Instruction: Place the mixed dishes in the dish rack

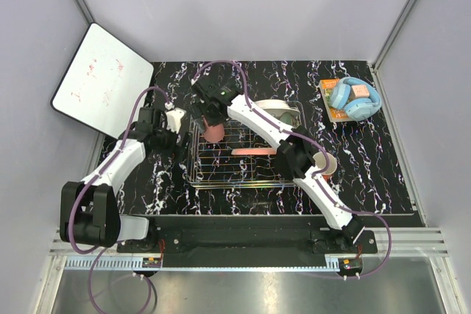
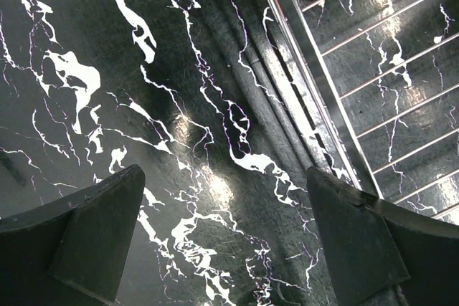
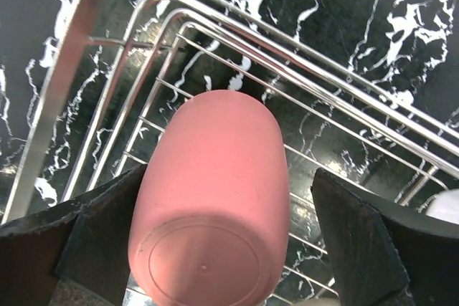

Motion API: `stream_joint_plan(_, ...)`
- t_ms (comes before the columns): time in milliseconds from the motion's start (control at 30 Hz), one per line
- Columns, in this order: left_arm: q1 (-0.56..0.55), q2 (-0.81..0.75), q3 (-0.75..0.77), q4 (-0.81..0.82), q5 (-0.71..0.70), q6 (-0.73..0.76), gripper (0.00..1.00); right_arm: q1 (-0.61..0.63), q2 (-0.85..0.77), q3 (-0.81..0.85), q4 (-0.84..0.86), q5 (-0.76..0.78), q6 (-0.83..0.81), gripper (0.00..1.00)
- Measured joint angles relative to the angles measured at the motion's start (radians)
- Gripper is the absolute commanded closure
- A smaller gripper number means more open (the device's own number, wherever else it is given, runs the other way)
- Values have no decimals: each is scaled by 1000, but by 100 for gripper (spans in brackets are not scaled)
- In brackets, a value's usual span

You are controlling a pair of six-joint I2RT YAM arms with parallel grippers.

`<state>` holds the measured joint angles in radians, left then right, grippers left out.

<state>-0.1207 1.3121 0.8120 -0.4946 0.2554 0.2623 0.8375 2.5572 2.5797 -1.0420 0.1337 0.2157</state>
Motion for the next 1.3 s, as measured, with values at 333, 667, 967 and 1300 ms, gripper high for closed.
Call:
stream_joint_plan(333,-6,8,47,-29,-3,0,1,1,-115,-29,-19,5,-7,0)
stream_joint_plan(667,-6,30,106,-48,-11,0,1,15,-424,-198,-95,37,-22,0)
stream_joint_plan(967,40,53,193,-57,-9,0,1,-220,-1184,-909,8,249,211,0)
stream_joint_plan(1300,68,58,254,-85,-2,0,1,-473,-1428,-1386,-76,263,605,6)
